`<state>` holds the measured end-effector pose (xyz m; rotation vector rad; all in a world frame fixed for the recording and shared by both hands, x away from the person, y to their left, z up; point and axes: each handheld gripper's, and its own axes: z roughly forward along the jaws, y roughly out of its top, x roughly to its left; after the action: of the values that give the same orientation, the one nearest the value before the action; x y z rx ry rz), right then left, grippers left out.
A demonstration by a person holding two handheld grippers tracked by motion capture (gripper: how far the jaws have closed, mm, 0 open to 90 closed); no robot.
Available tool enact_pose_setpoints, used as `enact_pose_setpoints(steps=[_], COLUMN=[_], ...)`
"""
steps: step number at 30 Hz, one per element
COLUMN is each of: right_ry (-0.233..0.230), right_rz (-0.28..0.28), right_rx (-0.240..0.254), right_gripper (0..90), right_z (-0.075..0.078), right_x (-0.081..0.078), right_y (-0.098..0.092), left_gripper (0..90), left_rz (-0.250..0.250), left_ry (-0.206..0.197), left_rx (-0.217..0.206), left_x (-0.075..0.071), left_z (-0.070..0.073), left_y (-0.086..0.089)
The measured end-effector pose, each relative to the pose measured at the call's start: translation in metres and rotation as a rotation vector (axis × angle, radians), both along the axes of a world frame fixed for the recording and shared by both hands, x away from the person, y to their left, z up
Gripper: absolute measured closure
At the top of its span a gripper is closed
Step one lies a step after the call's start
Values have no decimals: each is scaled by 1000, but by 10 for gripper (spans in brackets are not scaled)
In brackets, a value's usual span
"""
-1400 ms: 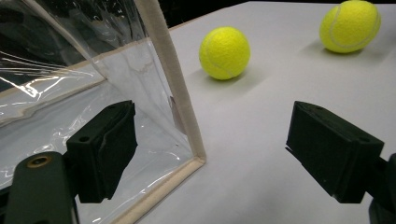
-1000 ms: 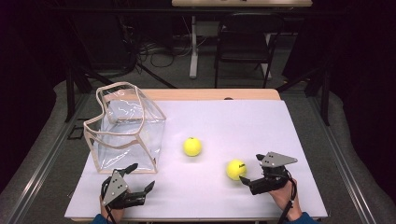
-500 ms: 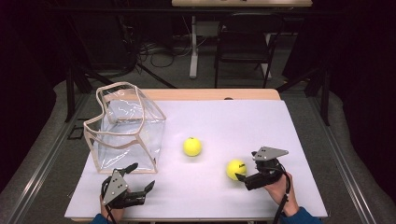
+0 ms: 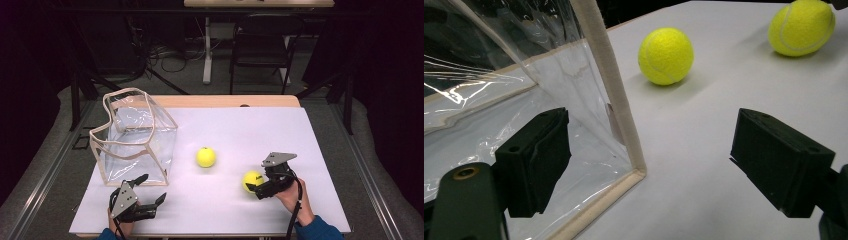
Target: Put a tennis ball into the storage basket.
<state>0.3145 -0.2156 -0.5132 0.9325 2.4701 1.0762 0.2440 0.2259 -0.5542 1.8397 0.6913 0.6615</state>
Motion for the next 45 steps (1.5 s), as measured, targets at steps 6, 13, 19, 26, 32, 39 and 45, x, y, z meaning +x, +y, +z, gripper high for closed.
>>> enact_pose_setpoints(steps=[6,13,19,26,32,39,45], right_ry=[10,64,93,94,86,84,74], right_rz=[0,1,-4,1,-20,-11,4], right_rx=[-41,-61,-77,-93,-92,-101,-103], right_gripper=[0,0,29,133,190,249,251], right_z=[-5,-15,-20,-24,-25,-24,-23], right_x=[5,11,13,8,6,3,2], right_y=[8,13,13,16,15,18,16], left_gripper=[157,157,158,157,158,158,157], left_rz=[-1,-4,-4,-11,-15,-20,-16], left_ry=[4,0,5,4,7,5,3], left_rx=[-1,2,-1,-2,1,0,-5], left_x=[1,0,1,0,2,1,1], left_z=[0,0,0,0,0,0,0], left_y=[-1,0,-1,-1,-2,-1,-1])
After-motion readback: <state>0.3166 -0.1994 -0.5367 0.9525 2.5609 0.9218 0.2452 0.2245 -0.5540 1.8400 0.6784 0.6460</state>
